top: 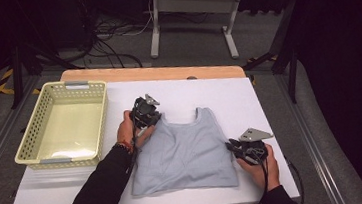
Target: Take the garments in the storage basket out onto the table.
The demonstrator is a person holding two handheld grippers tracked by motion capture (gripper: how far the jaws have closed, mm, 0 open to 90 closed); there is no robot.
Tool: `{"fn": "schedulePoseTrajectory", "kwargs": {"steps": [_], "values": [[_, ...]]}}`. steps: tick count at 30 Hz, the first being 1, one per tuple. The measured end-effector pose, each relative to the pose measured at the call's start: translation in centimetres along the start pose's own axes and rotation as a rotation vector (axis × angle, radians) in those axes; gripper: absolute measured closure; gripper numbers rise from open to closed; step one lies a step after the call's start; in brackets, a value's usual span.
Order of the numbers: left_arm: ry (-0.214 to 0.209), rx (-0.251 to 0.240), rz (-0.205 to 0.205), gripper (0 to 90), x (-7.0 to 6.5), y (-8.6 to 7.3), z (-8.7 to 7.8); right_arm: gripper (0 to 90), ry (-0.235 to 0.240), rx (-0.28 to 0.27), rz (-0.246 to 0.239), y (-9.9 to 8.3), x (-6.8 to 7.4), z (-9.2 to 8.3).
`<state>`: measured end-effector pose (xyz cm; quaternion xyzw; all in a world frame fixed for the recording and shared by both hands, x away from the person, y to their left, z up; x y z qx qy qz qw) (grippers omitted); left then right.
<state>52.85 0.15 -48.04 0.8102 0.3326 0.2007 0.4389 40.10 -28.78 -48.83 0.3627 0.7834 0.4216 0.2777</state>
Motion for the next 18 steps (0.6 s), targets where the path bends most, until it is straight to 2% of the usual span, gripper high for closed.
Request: {"fn": "schedulePoseTrajectory", "kwargs": {"steps": [1, 2, 3, 7, 8, 10, 11, 12, 15, 16, 18], "values": [[0.008, -0.029, 0.01, 82.6, 0.2, 0.5, -0.4, 77.9, 0.001, -0.006, 0.002, 0.1, 0.0, 0.0], [0.017, -0.068, 0.006, 82.5, 0.5, 1.3, -0.9, 78.0, -0.001, -0.018, 0.002, 0.3, 0.1, -0.1], [0.014, -0.085, -0.003, 82.2, 0.7, 1.7, -1.1, 78.0, -0.001, -0.023, 0.001, 0.4, 0.1, -0.2], [0.048, -0.113, 0.009, 79.3, 1.0, 2.6, -1.6, 78.1, -0.006, -0.041, -0.002, 0.6, 0.2, -0.3], [0.077, -0.129, 0.002, 77.3, 1.3, 2.8, -1.7, 78.0, -0.007, -0.045, -0.002, 0.7, 0.2, -0.3], [0.105, -0.161, -0.03, 72.7, 1.9, 3.2, -1.9, 78.0, -0.003, -0.05, 0.003, 0.7, 0.3, -0.3], [0.128, -0.155, -0.039, 67.0, 2.2, 3.3, -1.9, 78.0, -0.002, -0.053, 0.007, 0.8, 0.3, -0.3], [0.131, -0.156, -0.034, 62.4, 2.3, 3.4, -1.9, 77.9, 0.0, -0.056, 0.01, 0.8, 0.3, -0.3], [0.13, -0.15, -0.019, 62.6, 2.1, 3.5, -2.0, 77.8, 0.001, -0.06, 0.007, 0.9, 0.3, -0.4], [0.119, -0.14, -0.004, 60.8, 1.6, 3.5, -2.2, 77.8, 0.001, -0.062, 0.007, 0.9, 0.3, -0.5], [0.127, -0.122, 0.023, 57.0, 0.8, 3.3, -2.6, 77.6, 0.003, -0.064, 0.006, 0.9, 0.3, -0.6]]}}
Point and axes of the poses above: each handheld gripper's, and its own axes: z roughly forward along the jaws, y roughly out of its top, x roughly to its left, the point moved 7 cm from there along z, roughly forward along the jaws, and after that the axes turned 11 degrees about -x, right-handed, at the moved point
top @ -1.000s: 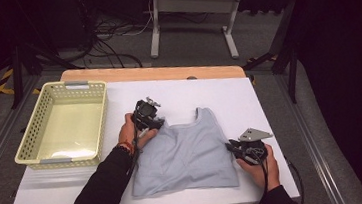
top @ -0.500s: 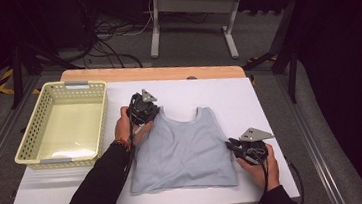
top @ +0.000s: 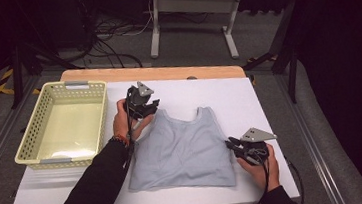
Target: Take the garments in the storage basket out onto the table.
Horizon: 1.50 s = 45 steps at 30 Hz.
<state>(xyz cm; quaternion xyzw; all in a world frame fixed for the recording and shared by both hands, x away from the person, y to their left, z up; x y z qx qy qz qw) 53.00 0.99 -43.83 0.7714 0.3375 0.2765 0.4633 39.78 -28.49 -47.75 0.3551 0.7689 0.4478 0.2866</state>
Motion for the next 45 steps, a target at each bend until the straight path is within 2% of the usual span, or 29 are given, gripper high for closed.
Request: {"fn": "schedulePoseTrajectory", "kwargs": {"steps": [4, 5, 8, 9, 10, 12, 14, 15, 17, 18, 20, 22, 23, 25, 26, 27, 28, 29, 30, 31, 32, 36, 38, 39, 42, 44, 45], "values": [[-0.032, -0.008, 0.013, 52.1, -2.1, -1.0, -2.2, 78.1, 0.002, -0.02, 0.005, 0.3, 0.2, -0.6], [-0.054, 0.0, 0.025, 51.8, -2.8, -1.5, -3.0, 78.3, 0.002, -0.026, 0.005, 0.4, 0.2, -0.8], [-0.088, -0.002, 0.122, 49.7, -5.0, -3.1, -5.8, 79.1, 0.005, -0.07, 0.018, 1.2, 0.5, -1.6], [-0.088, -0.002, 0.122, 48.7, -5.0, -3.1, -5.8, 79.1, 0.005, -0.07, 0.018, 1.2, 0.5, -1.6], [-0.107, -0.014, 0.16, 48.7, -5.9, -3.7, -7.4, 79.4, 0.004, -0.086, 0.02, 1.5, 0.5, -1.9], [-0.155, -0.034, 0.198, 42.5, -7.1, -5.0, -10.2, 80.1, -0.003, -0.145, 0.02, 3.0, 0.6, -2.8], [-0.179, -0.029, 0.206, 40.2, -8.0, -6.4, -11.9, 80.1, -0.009, -0.183, 0.02, 3.9, 0.6, -3.4], [-0.176, -0.016, 0.214, 38.2, -8.5, -7.2, -12.7, 80.1, -0.013, -0.197, 0.014, 4.4, 0.6, -3.6], [-0.196, -0.017, 0.23, 37.1, -9.8, -8.8, -14.0, 87.0, -0.041, -0.227, 0.002, 5.1, 0.3, -4.0], [-0.222, -0.018, 0.24, 35.8, -10.4, -9.4, -14.5, 85.8, -0.055, -0.248, 0.012, 5.4, 0.0, -4.3], [-0.253, 0.01, 0.272, 34.8, -11.3, -10.5, -15.0, 84.2, -0.047, -0.263, 0.047, 5.6, -0.5, -4.4], [-0.268, 0.031, 0.301, 35.3, -11.7, -11.4, -14.9, 83.4, -0.052, -0.245, 0.057, 5.1, -0.7, -4.2], [-0.275, 0.054, 0.296, 36.6, -11.6, -11.9, -14.7, 82.7, -0.05, -0.231, 0.061, 4.6, -0.6, -4.0], [-0.291, 0.089, 0.249, 42.9, -11.2, -12.7, -14.3, 80.0, -0.043, -0.189, 0.055, 3.5, -0.5, -3.6], [-0.291, 0.089, 0.249, 46.0, -11.2, -12.7, -14.3, 80.0, -0.043, -0.189, 0.055, 3.5, -0.5, -3.6], [-0.315, 0.085, 0.227, 46.0, -10.9, -12.9, -14.2, 77.1, -0.041, -0.167, 0.054, 2.9, -0.4, -3.5], [-0.343, 0.076, 0.211, 55.4, -10.8, -13.0, -14.2, 66.7, -0.03, -0.11, 0.071, 1.5, -0.2, -3.1], [-0.357, 0.077, 0.174, 56.8, -10.4, -13.3, -14.2, 64.5, -0.024, -0.093, 0.081, 0.9, 0.0, -3.0], [-0.374, 0.08, 0.156, 58.1, -10.2, -13.4, -14.2, 61.6, -0.014, -0.073, 0.085, 0.3, 0.2, -2.9], [-0.374, 0.08, 0.156, 64.3, -10.2, -13.4, -14.2, 61.6, -0.014, -0.073, 0.085, 0.3, 0.2, -2.9], [-0.404, 0.078, 0.14, 69.8, -10.0, -13.5, -14.2, 57.7, 0.013, -0.031, 0.081, -0.7, 0.6, -2.9], [-0.418, 0.076, 0.153, 84.3, -10.2, -13.4, -14.1, 56.5, 0.058, 0.007, 0.105, -1.9, 1.4, -3.3], [-0.432, 0.078, 0.152, 86.7, -10.2, -13.4, -14.1, 58.1, 0.066, 0.028, 0.091, -2.4, 1.8, -3.5], [-0.438, 0.079, 0.148, 87.3, -10.2, -13.4, -14.2, 61.7, 0.065, 0.035, 0.08, -2.6, 2.0, -3.6], [-0.456, 0.08, 0.19, 88.1, -10.9, -13.4, -14.7, 68.7, 0.078, 0.048, 0.087, -3.3, 2.6, -3.5], [-0.476, 0.084, 0.199, 88.3, -11.4, -13.4, -15.5, 73.8, 0.099, 0.066, 0.075, -3.8, 3.1, -3.7], [-0.482, 0.081, 0.204, 88.3, -11.6, -13.5, -15.8, 74.1, 0.093, 0.067, 0.07, -3.9, 3.2, -3.8]]}}
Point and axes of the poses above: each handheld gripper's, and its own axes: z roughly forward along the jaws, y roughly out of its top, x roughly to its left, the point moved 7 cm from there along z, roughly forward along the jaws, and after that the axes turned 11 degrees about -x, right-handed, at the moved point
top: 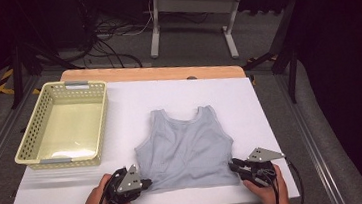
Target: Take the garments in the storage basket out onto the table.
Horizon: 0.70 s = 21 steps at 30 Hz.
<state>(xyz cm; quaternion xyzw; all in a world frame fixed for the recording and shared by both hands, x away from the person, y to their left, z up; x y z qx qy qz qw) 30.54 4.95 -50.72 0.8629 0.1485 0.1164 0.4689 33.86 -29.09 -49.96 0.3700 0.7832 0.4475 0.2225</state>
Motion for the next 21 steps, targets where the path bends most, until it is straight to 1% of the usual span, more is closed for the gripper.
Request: {"fn": "schedulePoseTrajectory", "kwargs": {"steps": [2, 3, 4, 5, 6, 7, 8, 9, 10, 11, 12, 14, 15, 16, 17, 18, 19, 20, 21], "values": [[-0.006, -0.003, -0.009, 88.3, -0.7, -0.3, -0.5, 77.8, 0.002, -0.002, 0.0, -0.2, 0.3, -0.4], [-0.008, -0.002, -0.02, 88.3, -1.0, -0.5, -0.7, 80.0, 0.002, -0.004, -0.004, -0.2, 0.4, -0.6], [-0.006, -0.007, -0.021, 88.3, -1.2, -0.6, -0.9, 82.8, 0.005, -0.005, -0.006, -0.3, 0.6, -0.7], [0.004, -0.001, -0.025, 88.3, -1.4, -0.8, -1.2, 84.7, 0.014, -0.008, -0.004, -0.3, 0.7, -0.8], [0.004, -0.009, -0.018, 88.3, -1.5, -0.8, -1.4, 85.5, 0.022, -0.008, -0.004, -0.4, 0.9, -0.8], [0.015, -0.01, -0.014, 88.2, -1.5, -0.8, -1.6, 85.5, 0.021, -0.007, -0.009, -0.4, 1.0, -0.8], [0.032, -0.015, -0.018, 88.0, -1.4, -0.9, -1.7, 85.5, 0.022, -0.006, -0.013, -0.3, 1.1, -0.7], [0.039, -0.024, -0.027, 87.3, -1.3, -0.9, -1.9, 85.0, 0.023, -0.007, -0.016, -0.3, 1.2, -0.7], [0.041, -0.034, -0.036, 86.0, -1.2, -0.9, -2.1, 82.9, 0.025, -0.01, -0.019, -0.2, 1.3, -0.6], [0.05, -0.042, -0.034, 84.1, -1.0, -0.8, -2.3, 81.3, 0.02, -0.013, -0.022, 0.0, 1.3, -0.6], [0.055, -0.056, -0.041, 81.4, -0.9, -0.8, -2.6, 79.7, 0.013, -0.019, -0.024, 0.1, 1.2, -0.6], [0.065, -0.086, -0.056, 78.4, -0.4, -0.5, -3.3, 73.5, -0.011, -0.039, -0.016, 0.4, 0.9, -0.8], [0.074, -0.099, -0.061, 74.9, -0.2, -0.3, -3.7, 71.5, -0.027, -0.053, -0.011, 0.7, 0.6, -0.8], [0.082, -0.124, -0.07, 71.9, 0.1, -0.1, -4.2, 70.9, -0.031, -0.066, -0.006, 0.9, 0.4, -1.0], [0.092, -0.147, -0.1, 68.9, 0.5, 0.1, -4.6, 69.5, -0.037, -0.084, -0.007, 1.2, 0.3, -1.0], [0.108, -0.156, -0.117, 66.1, 0.9, 0.2, -4.8, 66.9, -0.049, -0.1, -0.009, 1.5, 0.1, -1.1], [0.134, -0.154, -0.121, 64.9, 1.4, 0.2, -4.8, 64.3, -0.059, -0.112, -0.007, 1.9, -0.1, -1.1], [0.165, -0.149, -0.117, 61.4, 1.7, 0.4, -4.6, 61.7, -0.062, -0.121, -0.007, 2.3, -0.3, -1.0], [0.193, -0.145, -0.108, 54.7, 2.1, 0.6, -4.4, 58.4, -0.07, -0.134, -0.005, 2.7, -0.6, -0.9]]}}
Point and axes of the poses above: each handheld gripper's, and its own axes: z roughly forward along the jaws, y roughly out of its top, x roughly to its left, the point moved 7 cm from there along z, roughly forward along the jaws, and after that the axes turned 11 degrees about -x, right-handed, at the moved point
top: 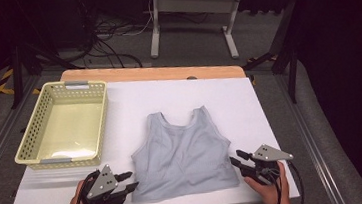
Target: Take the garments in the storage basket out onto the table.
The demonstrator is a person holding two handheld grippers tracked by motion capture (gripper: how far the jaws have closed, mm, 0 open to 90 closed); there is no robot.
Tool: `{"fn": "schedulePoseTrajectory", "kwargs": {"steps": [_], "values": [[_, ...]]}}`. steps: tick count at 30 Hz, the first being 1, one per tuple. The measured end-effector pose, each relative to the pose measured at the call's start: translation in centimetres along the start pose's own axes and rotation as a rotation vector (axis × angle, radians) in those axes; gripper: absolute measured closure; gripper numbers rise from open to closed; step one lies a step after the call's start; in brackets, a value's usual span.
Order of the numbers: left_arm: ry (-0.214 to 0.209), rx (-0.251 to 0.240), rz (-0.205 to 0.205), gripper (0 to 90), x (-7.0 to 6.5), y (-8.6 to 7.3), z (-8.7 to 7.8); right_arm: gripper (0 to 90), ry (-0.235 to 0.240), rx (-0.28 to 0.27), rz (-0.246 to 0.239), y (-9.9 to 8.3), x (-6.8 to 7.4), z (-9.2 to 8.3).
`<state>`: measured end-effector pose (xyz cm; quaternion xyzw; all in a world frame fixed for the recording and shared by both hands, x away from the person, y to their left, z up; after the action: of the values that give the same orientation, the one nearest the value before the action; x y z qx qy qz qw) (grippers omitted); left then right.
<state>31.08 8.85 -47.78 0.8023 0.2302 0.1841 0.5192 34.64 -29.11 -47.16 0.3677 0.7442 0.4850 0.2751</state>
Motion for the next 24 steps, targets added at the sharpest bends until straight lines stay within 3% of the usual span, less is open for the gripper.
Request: {"fn": "schedulePoseTrajectory", "kwargs": {"steps": [6, 8, 11, 12, 15, 18, 21, 23, 24], "values": [[0.065, 0.01, 0.03, 42.2, 1.8, 0.6, 2.7, 52.4, -0.013, -0.027, 0.002, 1.4, -1.4, 2.1], [0.074, 0.03, 0.019, 41.8, 2.7, 0.6, 4.2, 49.1, -0.017, -0.022, -0.005, 1.8, -2.1, 3.4], [0.102, 0.058, 0.042, 41.9, 3.5, 0.4, 5.2, 47.5, -0.019, -0.02, 0.014, 2.0, -2.8, 4.7], [0.12, 0.062, 0.055, 44.0, 3.9, 0.4, 6.0, 46.6, -0.008, 0.007, 0.012, 1.7, -2.9, 5.7], [0.121, 0.085, 0.019, 48.6, 4.5, 0.1, 7.2, 47.1, 0.0, 0.067, 0.022, 0.9, -2.7, 6.9], [0.123, 0.116, 0.02, 54.3, 4.4, -0.3, 8.1, 51.8, 0.01, 0.116, 0.033, 0.1, -2.5, 7.3], [0.12, 0.119, 0.001, 57.9, 4.6, -0.3, 8.2, 64.6, 0.036, 0.123, 0.043, 0.0, -2.3, 7.2], [0.107, 0.123, -0.013, 67.7, 4.7, -0.3, 8.3, 76.0, 0.059, 0.126, 0.018, -0.1, -2.0, 7.2], [0.111, 0.125, -0.015, 69.9, 4.8, -0.3, 8.4, 77.6, 0.057, 0.129, 0.006, 0.0, -2.0, 7.2]]}}
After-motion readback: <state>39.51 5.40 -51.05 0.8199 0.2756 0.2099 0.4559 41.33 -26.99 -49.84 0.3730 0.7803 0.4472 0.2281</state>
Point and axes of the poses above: each handheld gripper's, and its own axes: z roughly forward along the jaws, y roughly out of its top, x roughly to its left, the point moved 7 cm from there along z, roughly forward along the jaws, and after that the axes turned 11 degrees about -x, right-handed, at the moved point
